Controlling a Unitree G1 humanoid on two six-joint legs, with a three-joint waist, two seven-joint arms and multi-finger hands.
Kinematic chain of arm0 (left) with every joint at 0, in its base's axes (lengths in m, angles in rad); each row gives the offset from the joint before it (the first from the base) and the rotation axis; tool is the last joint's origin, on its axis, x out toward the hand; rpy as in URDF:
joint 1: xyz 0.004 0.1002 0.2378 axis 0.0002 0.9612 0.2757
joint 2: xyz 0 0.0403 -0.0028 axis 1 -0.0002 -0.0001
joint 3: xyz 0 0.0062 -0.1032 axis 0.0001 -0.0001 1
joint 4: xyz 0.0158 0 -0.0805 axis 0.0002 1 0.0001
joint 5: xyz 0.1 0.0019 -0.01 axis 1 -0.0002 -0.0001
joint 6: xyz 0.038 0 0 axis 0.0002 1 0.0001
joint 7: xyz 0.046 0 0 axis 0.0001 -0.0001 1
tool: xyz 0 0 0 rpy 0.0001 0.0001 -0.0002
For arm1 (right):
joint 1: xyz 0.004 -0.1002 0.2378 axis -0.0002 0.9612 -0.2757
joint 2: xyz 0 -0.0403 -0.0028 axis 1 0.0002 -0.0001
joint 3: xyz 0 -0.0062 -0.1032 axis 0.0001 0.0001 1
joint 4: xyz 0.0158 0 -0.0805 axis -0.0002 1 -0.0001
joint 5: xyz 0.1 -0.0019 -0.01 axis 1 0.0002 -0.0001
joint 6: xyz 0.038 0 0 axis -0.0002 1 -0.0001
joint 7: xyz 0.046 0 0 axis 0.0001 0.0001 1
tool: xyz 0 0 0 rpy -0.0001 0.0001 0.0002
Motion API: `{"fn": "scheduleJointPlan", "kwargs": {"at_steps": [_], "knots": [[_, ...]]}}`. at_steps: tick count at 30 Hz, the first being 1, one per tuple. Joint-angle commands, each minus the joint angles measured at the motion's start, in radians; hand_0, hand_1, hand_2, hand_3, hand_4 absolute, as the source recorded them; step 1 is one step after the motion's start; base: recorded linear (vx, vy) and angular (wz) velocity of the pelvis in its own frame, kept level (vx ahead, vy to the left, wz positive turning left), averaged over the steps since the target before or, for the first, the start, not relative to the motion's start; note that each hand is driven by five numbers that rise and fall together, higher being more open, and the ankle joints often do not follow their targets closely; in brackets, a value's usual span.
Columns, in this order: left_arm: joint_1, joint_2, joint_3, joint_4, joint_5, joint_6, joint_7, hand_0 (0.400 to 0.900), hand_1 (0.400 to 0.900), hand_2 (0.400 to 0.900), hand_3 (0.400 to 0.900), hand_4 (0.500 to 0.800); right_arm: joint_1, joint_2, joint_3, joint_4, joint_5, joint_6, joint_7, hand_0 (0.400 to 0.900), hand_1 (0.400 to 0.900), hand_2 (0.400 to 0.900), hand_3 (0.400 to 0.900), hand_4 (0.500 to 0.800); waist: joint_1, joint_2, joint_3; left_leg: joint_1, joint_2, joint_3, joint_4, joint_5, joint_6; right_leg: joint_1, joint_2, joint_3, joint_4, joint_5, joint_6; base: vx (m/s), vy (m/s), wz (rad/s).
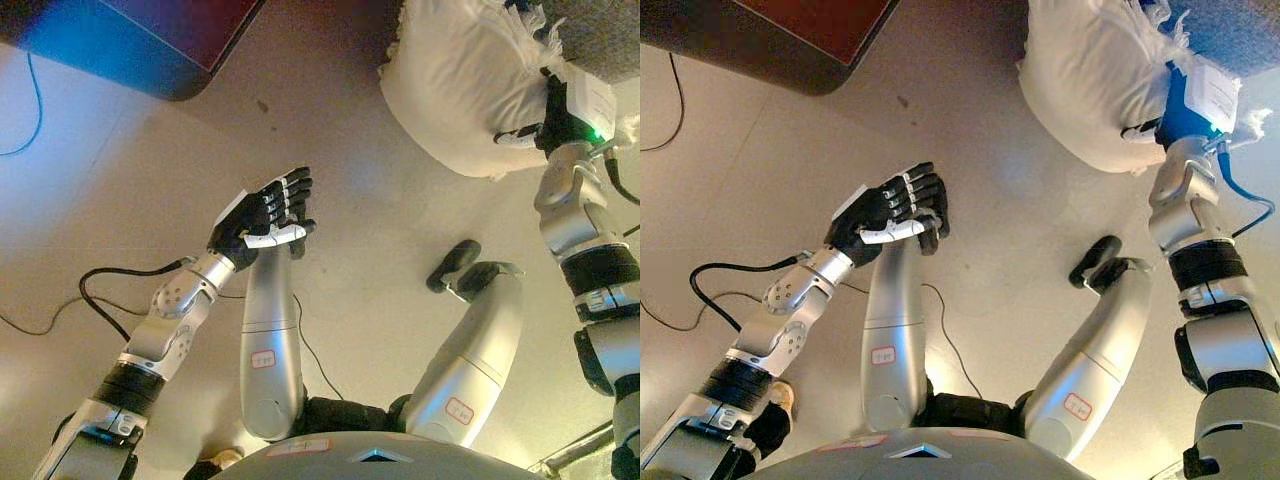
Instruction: Pick up the pillow and put it on the sofa.
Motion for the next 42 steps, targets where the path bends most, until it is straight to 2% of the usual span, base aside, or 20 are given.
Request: {"fn": "scheduleJointPlan", "kwargs": {"at_steps": [1, 4, 7, 9, 12, 14, 18, 20, 21, 22, 28, 32, 38, 42], "knots": [[0.007, 0.008, 0.025, -0.132, -0.038, -0.036, -0.034, 0.900, 0.900, 0.900, 0.900, 0.800, -0.034, -0.046, -0.004, -0.024, 0.013, 0.003, -0.001, 0.900, 0.900, 0.900, 0.900, 0.800, 0.024, 0.027, -0.001, 0.088, 0.073, -0.088, -0.075, -0.020, -0.031, -0.010, -0.002, 0.049, 0.009, 0.048, -0.020, 0.02, -0.023, 0.09], [0.003, 0.000, 0.013, -0.122, -0.033, -0.039, -0.036, 0.900, 0.900, 0.900, 0.900, 0.800, -0.054, -0.030, 0.001, 0.005, 0.004, 0.010, -0.005, 0.900, 0.900, 0.900, 0.900, 0.800, 0.029, 0.027, -0.001, 0.086, 0.076, -0.089, -0.082, -0.011, -0.036, -0.013, -0.002, 0.045, 0.013, 0.050, -0.018, 0.01, -0.007, 0.06], [-0.007, -0.010, 0.001, -0.121, -0.034, -0.033, -0.028, 0.900, 0.900, 0.900, 0.900, 0.800, -0.092, -0.015, 0.011, 0.057, -0.011, 0.043, -0.056, 0.900, 0.900, 0.900, 0.900, 0.800, 0.035, 0.029, -0.001, 0.086, 0.077, -0.090, -0.087, -0.004, -0.039, -0.017, -0.003, 0.044, 0.018, 0.055, -0.016, 0.01, -0.001, 0.09], [-0.020, -0.016, -0.012, -0.115, -0.034, -0.034, -0.021, 0.900, 0.900, 0.900, 0.900, 0.800, -0.127, 0.003, 0.023, 0.111, -0.021, 0.064, -0.128, 0.900, 0.900, 0.900, 0.900, 0.800, 0.042, 0.032, -0.001, 0.087, 0.076, -0.090, -0.094, -0.001, -0.039, -0.018, -0.005, 0.041, 0.017, 0.057, -0.015, 0.00, 0.005, 0.07], [-0.037, -0.034, -0.034, -0.104, -0.031, -0.041, -0.013, 0.900, 0.900, 0.900, 0.900, 0.800, -0.183, 0.031, 0.049, 0.188, -0.046, 0.117, -0.162, 0.900, 0.900, 0.900, 0.900, 0.800, 0.053, 0.040, -0.001, 0.087, 0.075, -0.091, -0.105, 0.007, -0.040, -0.018, -0.010, 0.039, 0.018, 0.056, -0.015, 0.00, 0.008, 0.08], [-0.042, -0.038, -0.043, -0.105, -0.035, -0.042, -0.009, 0.900, 0.900, 0.900, 0.900, 0.800, -0.208, 0.037, 0.065, 0.220, -0.057, 0.146, -0.161, 0.900, 0.900, 0.900, 0.900, 0.800, 0.058, 0.046, -0.001, 0.089, 0.074, -0.088, -0.113, 0.009, -0.037, -0.018, -0.015, 0.038, 0.016, 0.060, -0.015, 0.00, 0.009, 0.13], [-0.056, -0.049, -0.074, -0.099, -0.044, -0.058, 0.003, 0.900, 0.900, 0.900, 0.900, 0.800, -0.284, 0.060, 0.104, 0.313, 0.016, 0.183, -0.218, 0.900, 0.900, 0.900, 0.900, 0.800, 0.074, 0.062, -0.001, 0.079, 0.057, -0.092, -0.113, 0.010, -0.037, -0.027, -0.022, 0.042, 0.020, 0.062, -0.015, -0.01, 0.014, 0.13], [-0.061, -0.059, -0.084, -0.090, -0.048, -0.071, 0.005, 0.900, 0.900, 0.900, 0.900, 0.800, -0.316, 0.065, 0.116, 0.351, 0.045, 0.204, -0.206, 0.900, 0.900, 0.900, 0.900, 0.800, 0.081, 0.068, -0.001, 0.078, 0.050, -0.092, -0.117, 0.014, -0.036, -0.029, -0.025, 0.043, 0.022, 0.061, -0.016, -0.01, 0.057, 0.03], [-0.060, -0.063, -0.090, -0.092, -0.047, -0.076, 0.007, 0.900, 0.900, 0.900, 0.900, 0.800, -0.328, 0.068, 0.119, 0.369, 0.051, 0.212, -0.199, 0.557, 0.557, 0.557, 0.557, 0.594, 0.084, 0.071, -0.001, 0.078, 0.049, -0.089, -0.122, 0.015, -0.034, -0.029, -0.028, 0.042, 0.019, 0.063, -0.017, 0.00, 0.053, 0.03], [-0.057, -0.067, -0.093, -0.092, -0.048, -0.082, 0.008, 0.900, 0.900, 0.900, 0.900, 0.800, -0.335, 0.069, 0.123, 0.387, 0.069, 0.212, -0.209, 0.400, 0.400, 0.400, 0.400, 0.500, 0.088, 0.074, -0.001, 0.081, 0.042, -0.091, -0.131, 0.018, -0.034, -0.029, -0.028, 0.043, 0.017, 0.064, -0.016, -0.01, 0.074, 0.03], [-0.056, -0.090, -0.125, -0.095, -0.052, -0.109, 0.029, 0.900, 0.900, 0.900, 0.900, 0.800, -0.384, 0.097, 0.126, 0.440, 0.178, 0.172, -0.279, 0.400, 0.400, 0.400, 0.400, 0.500, 0.109, 0.082, -0.001, 0.075, 0.004, -0.093, -0.160, 0.032, -0.026, -0.033, -0.026, 0.040, 0.009, 0.069, -0.017, -0.01, 0.067, -0.03], [-0.053, -0.101, -0.141, -0.102, -0.054, -0.128, 0.048, 0.900, 0.900, 0.900, 0.900, 0.800, -0.393, 0.104, 0.126, 0.443, 0.218, 0.158, -0.289, 0.400, 0.400, 0.400, 0.400, 0.500, 0.117, 0.085, -0.001, 0.077, -0.012, -0.092, -0.180, 0.040, -0.020, -0.030, -0.026, 0.035, -0.001, 0.070, -0.019, -0.01, 0.070, -0.06], [-0.047, -0.104, -0.160, -0.101, -0.068, -0.162, 0.054, 0.900, 0.900, 0.900, 0.900, 0.800, -0.397, 0.107, 0.111, 0.455, 0.251, 0.114, -0.351, 0.400, 0.400, 0.400, 0.400, 0.500, 0.129, 0.094, -0.001, 0.087, -0.031, -0.083, -0.204, 0.050, -0.012, -0.009, -0.034, 0.025, -0.013, 0.070, -0.014, -0.01, 0.057, 0.00], [-0.051, -0.110, -0.165, -0.103, -0.074, -0.162, 0.071, 0.900, 0.900, 0.900, 0.900, 0.800, -0.398, 0.108, 0.100, 0.446, 0.273, 0.097, -0.389, 0.400, 0.400, 0.400, 0.400, 0.500, 0.140, 0.093, -0.001, 0.100, -0.046, -0.078, -0.220, 0.054, -0.007, 0.026, -0.040, 0.005, -0.029, 0.066, -0.014, 0.01, 0.025, 0.05]]}}
